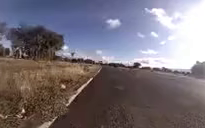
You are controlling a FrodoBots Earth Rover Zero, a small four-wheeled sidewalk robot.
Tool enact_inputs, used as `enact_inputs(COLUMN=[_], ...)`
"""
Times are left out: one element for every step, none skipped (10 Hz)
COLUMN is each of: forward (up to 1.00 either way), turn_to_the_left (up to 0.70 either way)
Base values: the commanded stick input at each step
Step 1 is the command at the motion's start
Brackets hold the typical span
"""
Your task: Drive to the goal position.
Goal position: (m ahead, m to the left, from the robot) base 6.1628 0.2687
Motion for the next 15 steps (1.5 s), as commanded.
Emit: enact_inputs(forward=[0.45, 0.45, 0.45, 0.45, 0.45, 0.45, 0.45, 0.45, 0.45, 0.45, 0.45, 0.45, 0.45, 0.45, 0.45], turn_to_the_left=[0.0, 0.0, 0.0, 0.0, 0.0, 0.0, 0.0, 0.0, 0.0, 0.0, 0.0, 0.0, 0.0, 0.0, 0.0])
